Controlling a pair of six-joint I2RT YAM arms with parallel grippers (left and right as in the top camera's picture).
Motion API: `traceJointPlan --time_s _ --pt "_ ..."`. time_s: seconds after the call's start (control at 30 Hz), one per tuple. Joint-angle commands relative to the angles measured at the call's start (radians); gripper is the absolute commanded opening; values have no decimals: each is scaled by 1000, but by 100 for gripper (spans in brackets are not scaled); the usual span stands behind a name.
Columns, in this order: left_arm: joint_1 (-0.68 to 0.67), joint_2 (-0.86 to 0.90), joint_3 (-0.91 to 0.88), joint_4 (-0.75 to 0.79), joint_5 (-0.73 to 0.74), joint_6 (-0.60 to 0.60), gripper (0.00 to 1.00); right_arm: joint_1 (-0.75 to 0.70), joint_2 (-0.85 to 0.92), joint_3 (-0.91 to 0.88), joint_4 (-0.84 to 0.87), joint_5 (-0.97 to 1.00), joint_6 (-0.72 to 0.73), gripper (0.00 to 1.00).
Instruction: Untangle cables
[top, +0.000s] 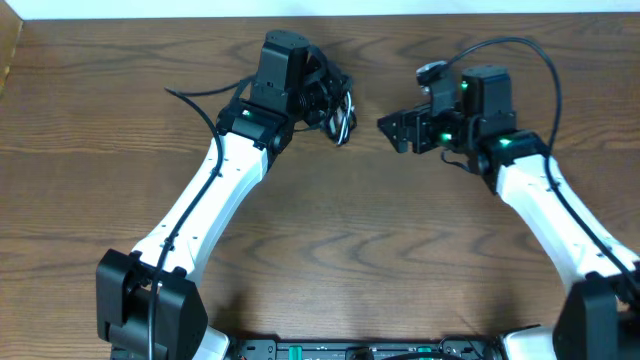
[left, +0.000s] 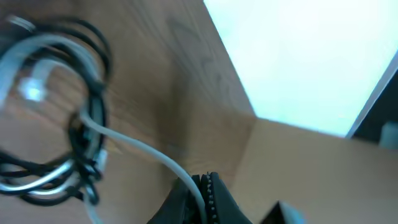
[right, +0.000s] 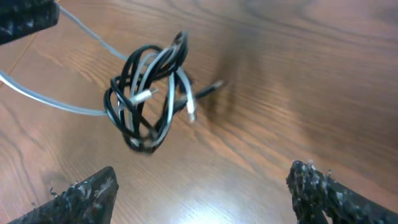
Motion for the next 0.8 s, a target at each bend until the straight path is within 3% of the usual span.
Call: traceJointPlan --time_s 0.0,0.17,0.37,0.47,0.6,0.77 --pt "0 -4 19 9 -6 -192 8 18 43 18 40 -100 -67 84" --pt "0 -4 19 8 -4 -219 8 33 97 18 90 -270 -186 84" --pt "0 -4 19 8 41 -219 7 42 154 18 109 -272 -215 81" --pt "0 -4 19 8 77 -219 8 43 182 18 141 -272 -214 75" --pt "0 -4 19 8 121 -214 8 44 214 18 209 -272 -189 57" --pt "0 -4 19 8 161 -149 7 43 222 18 245 -256 -153 21"
